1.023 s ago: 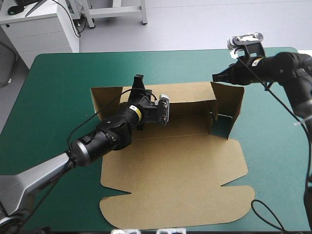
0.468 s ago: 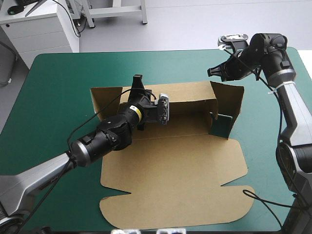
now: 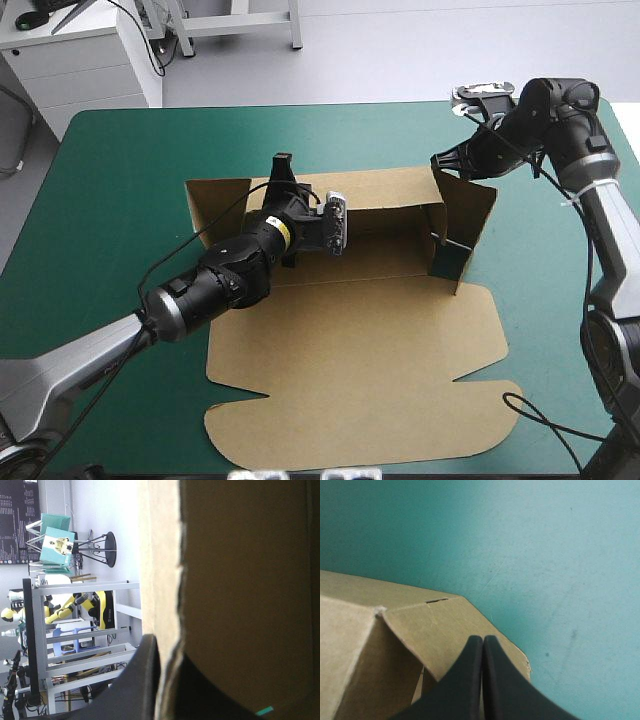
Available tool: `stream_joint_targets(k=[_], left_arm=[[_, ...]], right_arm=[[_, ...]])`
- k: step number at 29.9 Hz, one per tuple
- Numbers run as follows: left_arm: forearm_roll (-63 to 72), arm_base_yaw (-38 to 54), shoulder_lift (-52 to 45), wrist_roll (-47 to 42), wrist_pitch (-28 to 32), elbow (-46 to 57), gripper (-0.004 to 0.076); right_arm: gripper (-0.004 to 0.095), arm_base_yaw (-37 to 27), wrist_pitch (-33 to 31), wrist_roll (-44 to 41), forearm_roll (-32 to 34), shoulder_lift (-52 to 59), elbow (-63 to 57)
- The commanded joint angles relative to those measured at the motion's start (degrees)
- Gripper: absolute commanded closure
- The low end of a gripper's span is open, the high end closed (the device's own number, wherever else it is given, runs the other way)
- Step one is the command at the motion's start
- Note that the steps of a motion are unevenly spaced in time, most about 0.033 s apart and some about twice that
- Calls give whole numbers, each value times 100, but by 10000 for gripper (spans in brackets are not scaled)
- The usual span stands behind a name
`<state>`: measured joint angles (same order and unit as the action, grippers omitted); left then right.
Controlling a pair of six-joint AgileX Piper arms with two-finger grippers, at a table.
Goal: Fold the box
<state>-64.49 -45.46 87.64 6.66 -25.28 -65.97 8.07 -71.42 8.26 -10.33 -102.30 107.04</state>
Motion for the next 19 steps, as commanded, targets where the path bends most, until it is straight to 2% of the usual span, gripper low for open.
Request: stream_joint_targets(k=[1, 9, 15, 17, 19], left_arm=[[125, -14, -124, -140, -240, -64, 731], [125, -14, -124, -140, -251, -64, 731], [125, -14, -124, -140, -241, -64, 731], [125, -14, -124, -140, -241, -64, 731], [125, -14, -124, -140, -241, -64, 731]], right_arm=[[922, -38, 1, 111, -55, 490, -20], [922, -38, -9, 235, -107, 577, -436], [917, -38, -9, 302, -484, 683, -505], [883, -38, -9, 302, -506, 746, -505], [787, -38, -9, 302, -506, 802, -505]])
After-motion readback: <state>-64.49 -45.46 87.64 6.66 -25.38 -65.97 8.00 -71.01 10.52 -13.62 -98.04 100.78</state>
